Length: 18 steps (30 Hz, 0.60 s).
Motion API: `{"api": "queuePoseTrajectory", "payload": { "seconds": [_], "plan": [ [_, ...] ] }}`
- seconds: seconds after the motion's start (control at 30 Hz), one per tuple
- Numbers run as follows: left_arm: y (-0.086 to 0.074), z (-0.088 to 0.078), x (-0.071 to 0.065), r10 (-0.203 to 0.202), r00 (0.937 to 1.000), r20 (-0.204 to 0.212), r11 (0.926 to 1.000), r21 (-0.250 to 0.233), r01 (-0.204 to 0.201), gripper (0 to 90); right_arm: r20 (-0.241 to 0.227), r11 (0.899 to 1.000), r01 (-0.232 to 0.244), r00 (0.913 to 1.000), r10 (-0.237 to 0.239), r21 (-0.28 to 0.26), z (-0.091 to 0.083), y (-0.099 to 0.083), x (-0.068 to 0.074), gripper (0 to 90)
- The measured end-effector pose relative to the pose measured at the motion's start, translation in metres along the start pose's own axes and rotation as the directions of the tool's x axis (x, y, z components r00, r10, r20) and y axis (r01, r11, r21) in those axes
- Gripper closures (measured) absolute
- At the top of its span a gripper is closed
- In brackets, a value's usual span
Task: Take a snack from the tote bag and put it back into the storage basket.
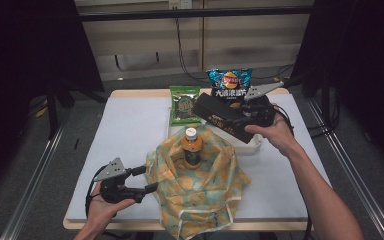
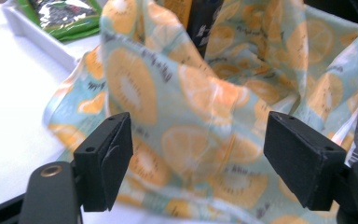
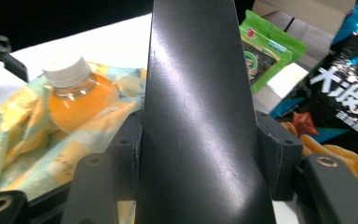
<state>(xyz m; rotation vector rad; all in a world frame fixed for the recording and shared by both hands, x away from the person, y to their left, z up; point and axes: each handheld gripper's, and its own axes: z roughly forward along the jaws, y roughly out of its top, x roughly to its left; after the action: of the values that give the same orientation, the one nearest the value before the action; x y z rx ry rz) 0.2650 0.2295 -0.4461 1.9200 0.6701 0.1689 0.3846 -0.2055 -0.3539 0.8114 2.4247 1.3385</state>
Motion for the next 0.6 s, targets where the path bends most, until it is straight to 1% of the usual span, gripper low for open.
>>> {"api": "queuePoseTrajectory", "payload": {
  "seconds": [0.03,0.1,0.13,0.23,0.27,0.33,0.37,0.4,0.5,0.6],
  "plan": [
    [-0.001,-0.003,0.0,-0.002,1.0,-0.002,1.0,-0.002,0.002,23.0,0.008,1.0,0.003,1.0,-0.003,0.006,0.001,0.0,-0.001,43.5],
    [-0.002,-0.007,0.002,-0.007,0.9999,-0.009,0.9998,-0.02,0.006,22.2,0.009,1.0,0.005,0.9999,-0.006,0.018,0.002,-0.001,-0.002,43.5],
    [-0.002,-0.008,0.002,-0.01,0.9998,-0.018,0.9997,-0.024,0.009,21.5,0.015,1.0,0.012,0.9998,-0.013,0.025,0.003,-0.001,-0.003,43.5],
    [0.0,-0.008,0.002,-0.012,0.9998,-0.015,0.9991,-0.04,0.011,20.0,0.019,1.0,0.014,0.9997,-0.015,0.026,0.006,-0.002,-0.007,43.5],
    [0.0,-0.008,0.002,-0.009,0.9999,-0.014,0.9991,-0.041,0.009,19.9,0.021,1.0,0.014,0.9997,-0.014,0.026,0.007,-0.002,-0.009,43.5],
    [0.0,-0.009,0.001,-0.007,0.9996,-0.028,0.9994,-0.034,0.006,19.3,0.024,1.0,0.015,0.9996,-0.016,0.025,0.009,-0.003,-0.013,43.5],
    [0.0,-0.009,0.001,-0.008,0.9998,-0.017,0.9991,-0.041,0.007,19.3,0.026,0.999,0.018,0.9995,-0.019,0.03,0.01,-0.003,-0.014,43.5],
    [0.0,-0.009,0.001,-0.006,0.9997,-0.025,0.9991,-0.042,0.005,19.2,0.029,0.999,0.025,0.9992,-0.026,0.035,0.012,-0.003,-0.016,43.4],
    [0.0,-0.008,0.002,-0.011,0.9997,-0.022,0.9989,-0.045,0.01,19.0,0.028,0.998,0.04,0.9987,-0.041,0.047,0.017,-0.003,-0.02,43.5],
    [0.0,-0.008,0.002,-0.009,0.9998,-0.021,0.9992,-0.04,0.008,19.0,0.029,0.998,0.041,0.9987,-0.042,0.056,0.022,-0.005,-0.024,43.5]
  ]
}}
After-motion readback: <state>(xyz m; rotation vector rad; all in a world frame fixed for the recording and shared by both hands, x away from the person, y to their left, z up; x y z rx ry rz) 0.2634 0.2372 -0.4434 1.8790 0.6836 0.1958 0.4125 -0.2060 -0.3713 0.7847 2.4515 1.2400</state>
